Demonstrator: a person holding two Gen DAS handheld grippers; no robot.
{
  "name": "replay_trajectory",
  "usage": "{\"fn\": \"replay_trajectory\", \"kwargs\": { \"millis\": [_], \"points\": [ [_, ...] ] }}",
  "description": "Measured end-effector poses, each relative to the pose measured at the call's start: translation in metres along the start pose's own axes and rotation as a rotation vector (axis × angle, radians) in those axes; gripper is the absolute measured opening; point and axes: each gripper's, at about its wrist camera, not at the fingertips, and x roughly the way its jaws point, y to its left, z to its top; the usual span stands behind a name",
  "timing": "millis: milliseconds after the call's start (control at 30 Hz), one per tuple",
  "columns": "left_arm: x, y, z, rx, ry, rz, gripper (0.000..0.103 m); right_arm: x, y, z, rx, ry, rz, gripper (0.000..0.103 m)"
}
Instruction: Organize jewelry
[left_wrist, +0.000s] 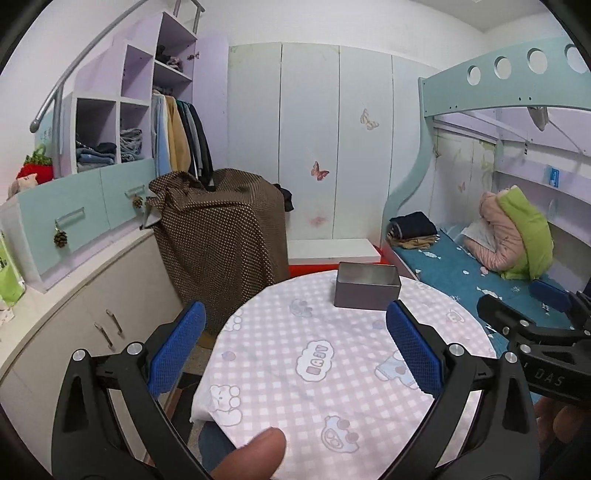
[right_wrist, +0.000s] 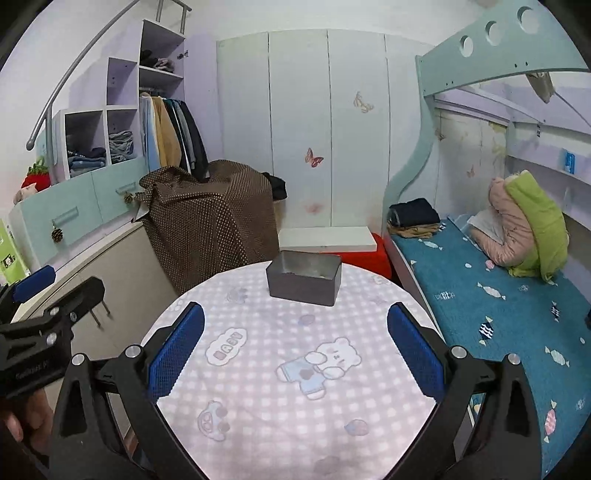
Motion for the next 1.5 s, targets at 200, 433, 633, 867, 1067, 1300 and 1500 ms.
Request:
{"fn": "replay_trajectory", "kwargs": {
  "millis": [200,433,633,867,1067,1300,1500],
  "points": [
    [-0.010,0.005,0.001,-0.039,-0.018,0.007,0.098,-0.004,0.007,-0.001,-0.020,0.001,-0.003,0.096],
    [-0.016,0.008,0.005,-0.039,-0.039,0.040,0.098,-0.012,0.013,-0.001,-0.028,-0.013,-0.004,0.096],
    [-0.021,0.011,0.007,-0.046,-0.051,0.045,0.098,-0.015,0.012,0.001,-0.031,-0.023,-0.012,0.096],
    [-0.027,0.014,0.010,-0.050,-0.068,0.057,0.098,-0.020,0.014,0.004,-0.033,-0.034,-0.023,0.096],
    [-0.029,0.015,0.011,-0.066,-0.072,0.057,0.098,-0.021,0.014,0.004,-0.029,-0.039,-0.025,0.096],
    [-0.028,0.016,0.010,-0.087,-0.067,0.030,0.098,-0.022,0.013,0.004,-0.026,-0.036,-0.025,0.096],
    [-0.024,0.014,0.010,-0.085,-0.050,0.028,0.098,-0.020,0.014,0.005,-0.024,-0.029,-0.023,0.096]
  ]
}}
